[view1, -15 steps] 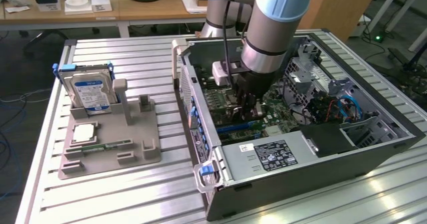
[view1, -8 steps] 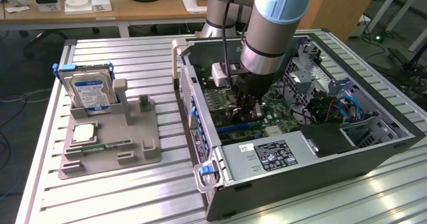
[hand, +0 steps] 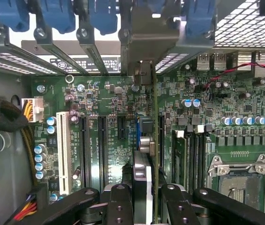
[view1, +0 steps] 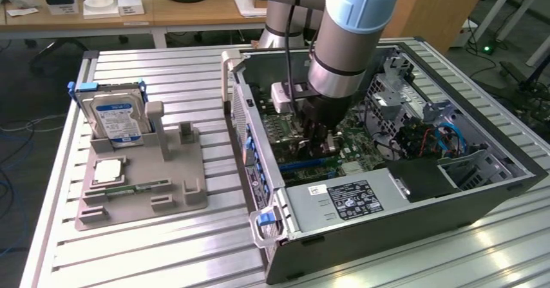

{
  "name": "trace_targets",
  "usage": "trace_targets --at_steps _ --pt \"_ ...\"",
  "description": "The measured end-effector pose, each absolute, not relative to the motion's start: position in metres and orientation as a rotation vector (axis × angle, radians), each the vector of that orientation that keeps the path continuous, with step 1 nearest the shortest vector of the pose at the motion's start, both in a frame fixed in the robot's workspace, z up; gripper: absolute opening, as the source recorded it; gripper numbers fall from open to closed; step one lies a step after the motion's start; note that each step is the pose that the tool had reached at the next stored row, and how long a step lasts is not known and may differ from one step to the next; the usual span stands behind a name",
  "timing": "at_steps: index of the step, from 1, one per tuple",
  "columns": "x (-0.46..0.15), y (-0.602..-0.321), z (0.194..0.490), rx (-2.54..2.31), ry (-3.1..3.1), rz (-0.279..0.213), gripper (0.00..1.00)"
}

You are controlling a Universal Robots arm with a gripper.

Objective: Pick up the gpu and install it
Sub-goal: 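Insert the gpu into the slot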

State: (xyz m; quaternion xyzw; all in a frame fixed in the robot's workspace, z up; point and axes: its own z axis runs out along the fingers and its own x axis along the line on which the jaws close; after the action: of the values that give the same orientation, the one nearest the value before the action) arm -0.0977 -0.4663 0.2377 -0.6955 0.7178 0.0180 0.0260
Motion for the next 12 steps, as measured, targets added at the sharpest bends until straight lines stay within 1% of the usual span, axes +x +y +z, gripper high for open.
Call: trace_targets --at_steps 12 --pt "-0.0984 -0.4663 0.2322 -2.150 2.219 0.057 0.28"
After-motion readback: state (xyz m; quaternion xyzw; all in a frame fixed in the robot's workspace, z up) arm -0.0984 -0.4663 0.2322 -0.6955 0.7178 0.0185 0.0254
